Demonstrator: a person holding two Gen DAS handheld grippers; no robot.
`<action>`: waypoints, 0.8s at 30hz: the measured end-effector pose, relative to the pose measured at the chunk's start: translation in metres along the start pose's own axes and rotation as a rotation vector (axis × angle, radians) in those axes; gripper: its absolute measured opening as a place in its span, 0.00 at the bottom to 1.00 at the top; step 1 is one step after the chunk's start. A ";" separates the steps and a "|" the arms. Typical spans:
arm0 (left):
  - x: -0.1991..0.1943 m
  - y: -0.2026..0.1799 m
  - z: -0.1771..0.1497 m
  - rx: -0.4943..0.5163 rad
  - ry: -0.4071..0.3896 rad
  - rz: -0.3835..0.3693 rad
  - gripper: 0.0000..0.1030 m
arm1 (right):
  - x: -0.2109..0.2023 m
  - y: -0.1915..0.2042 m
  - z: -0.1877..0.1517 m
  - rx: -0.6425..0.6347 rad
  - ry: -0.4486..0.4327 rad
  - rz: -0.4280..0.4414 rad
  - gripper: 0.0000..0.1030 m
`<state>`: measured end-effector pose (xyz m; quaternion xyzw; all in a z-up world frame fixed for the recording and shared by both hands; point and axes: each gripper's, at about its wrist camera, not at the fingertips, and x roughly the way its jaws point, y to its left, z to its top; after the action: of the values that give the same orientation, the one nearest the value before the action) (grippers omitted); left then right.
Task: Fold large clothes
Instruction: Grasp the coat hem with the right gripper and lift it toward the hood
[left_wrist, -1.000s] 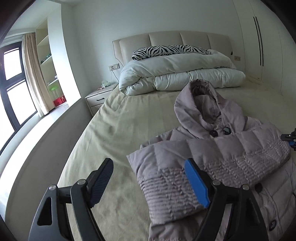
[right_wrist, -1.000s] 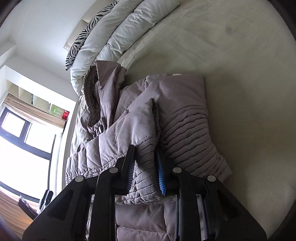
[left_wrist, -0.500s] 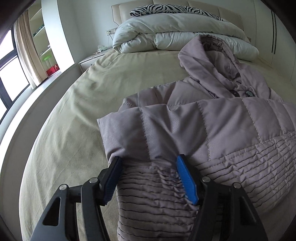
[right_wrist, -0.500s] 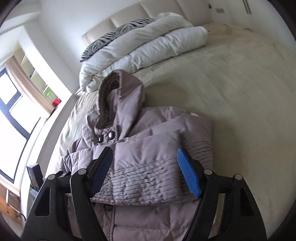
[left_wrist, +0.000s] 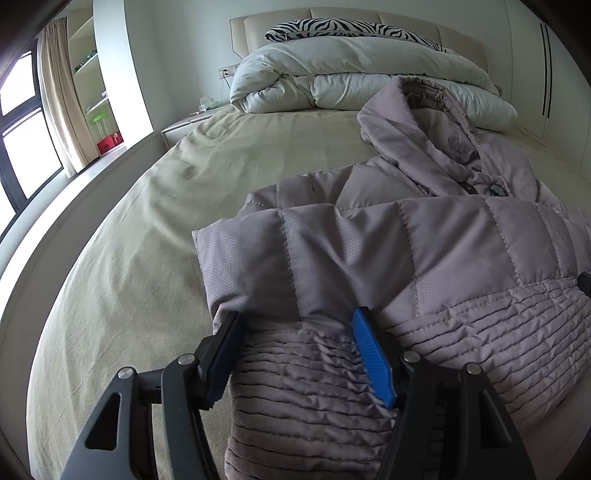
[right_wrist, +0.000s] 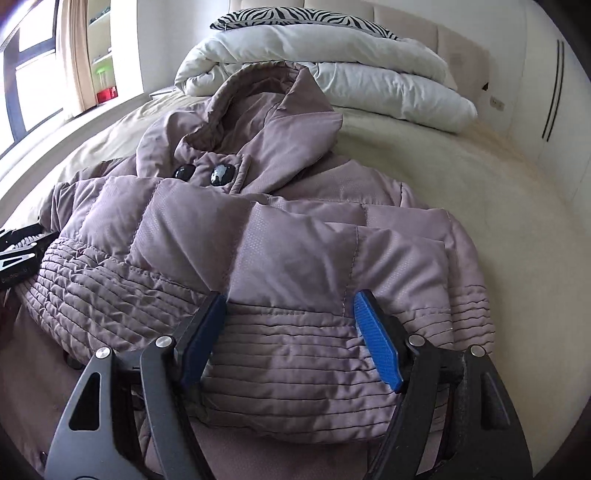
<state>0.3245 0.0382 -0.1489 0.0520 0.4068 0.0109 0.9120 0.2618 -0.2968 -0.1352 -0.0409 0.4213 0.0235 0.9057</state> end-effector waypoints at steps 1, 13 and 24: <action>-0.004 0.003 0.002 -0.008 0.008 -0.005 0.64 | -0.001 0.000 0.003 0.004 0.013 -0.005 0.70; -0.024 -0.013 0.000 0.102 0.005 0.066 0.64 | -0.011 0.004 -0.008 -0.023 0.015 -0.044 0.71; -0.044 -0.028 0.093 0.133 -0.160 -0.028 0.71 | -0.016 -0.092 0.084 0.338 -0.038 0.365 0.76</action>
<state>0.3640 0.0001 -0.0576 0.1075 0.3333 -0.0331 0.9361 0.3227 -0.3804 -0.0638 0.1882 0.4025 0.1165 0.8883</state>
